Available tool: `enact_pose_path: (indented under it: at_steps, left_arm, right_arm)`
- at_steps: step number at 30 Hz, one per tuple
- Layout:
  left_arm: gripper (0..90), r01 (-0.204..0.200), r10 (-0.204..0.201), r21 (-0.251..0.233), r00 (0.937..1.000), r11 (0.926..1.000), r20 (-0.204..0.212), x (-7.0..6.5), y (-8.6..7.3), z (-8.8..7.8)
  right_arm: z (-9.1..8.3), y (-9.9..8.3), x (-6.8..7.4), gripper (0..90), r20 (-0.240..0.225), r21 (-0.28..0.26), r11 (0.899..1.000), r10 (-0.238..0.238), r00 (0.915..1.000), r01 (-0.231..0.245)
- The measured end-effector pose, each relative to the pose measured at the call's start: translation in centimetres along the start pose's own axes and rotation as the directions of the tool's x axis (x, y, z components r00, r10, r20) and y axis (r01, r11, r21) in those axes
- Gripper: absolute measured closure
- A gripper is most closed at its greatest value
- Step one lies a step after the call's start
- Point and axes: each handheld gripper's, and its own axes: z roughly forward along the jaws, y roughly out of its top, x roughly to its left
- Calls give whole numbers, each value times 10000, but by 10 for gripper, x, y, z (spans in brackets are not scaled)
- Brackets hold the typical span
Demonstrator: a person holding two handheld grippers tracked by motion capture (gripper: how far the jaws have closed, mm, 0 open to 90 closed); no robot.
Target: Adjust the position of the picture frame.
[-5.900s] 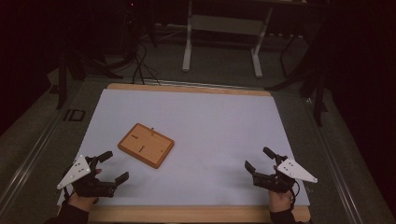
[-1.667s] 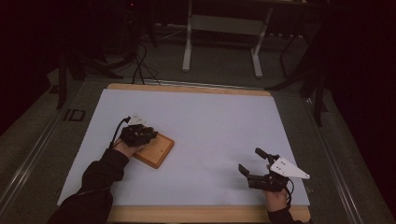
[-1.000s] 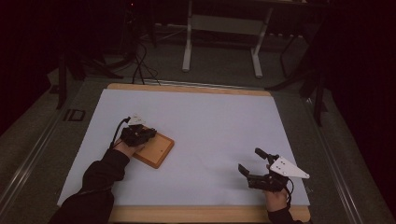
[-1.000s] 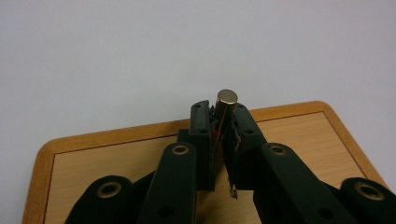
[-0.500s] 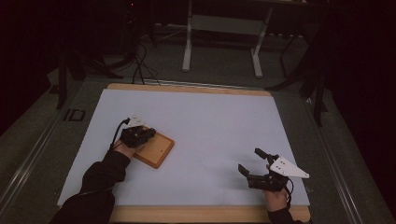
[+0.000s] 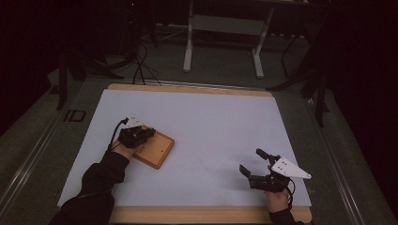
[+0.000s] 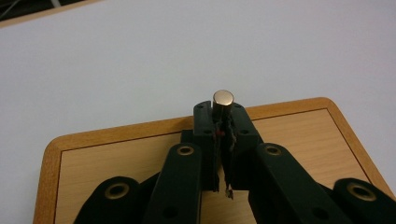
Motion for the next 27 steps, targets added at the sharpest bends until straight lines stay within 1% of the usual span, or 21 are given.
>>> enact_pose_path:
  at_steps: [2, 5, 9, 13, 17, 21, 24, 27]
  left_arm:
    - [855, -17, 17, -57, 10000, 10000, -74, 0, 0, -2]
    - [855, 21, -22, -120, 10000, 9999, -55, 0, 1, -3]
    - [855, 20, -21, -111, 10000, 9999, -31, -1, 1, -4]
    - [856, 142, -142, -28, 9999, 9999, -45, -1, 4, -8]
    - [856, 148, -146, -94, 9998, 9998, 156, -2, 8, -15]
    - [856, 158, -155, -148, 9998, 9998, 147, -3, 11, -17]
    - [856, 72, -66, -350, 9998, 9994, 171, -6, 17, -24]
    - [856, 76, -61, -605, 9996, 9981, 258, -9, 23, -29]
  right_arm:
    - [0, 0, 0, 106, 3, -2, 10000, 4, 10000, -4]
    - [0, 0, 0, 106, -17, -12, 10000, 10, 10000, -10]
    - [0, 0, 0, 106, -24, -35, 10000, 30, 10000, -30]
    - [0, 0, -1, 106, -24, -39, 10000, 35, 10000, -35]
    - [0, 0, 0, 106, -14, -42, 10000, 18, 10000, -18]
    - [0, 0, 0, 106, -19, -38, 10000, 21, 10000, -21]
    - [0, 0, 0, 106, -12, -37, 10000, 17, 10000, -17]
    - [0, 0, -1, 106, -12, -44, 10000, 29, 10000, -29]
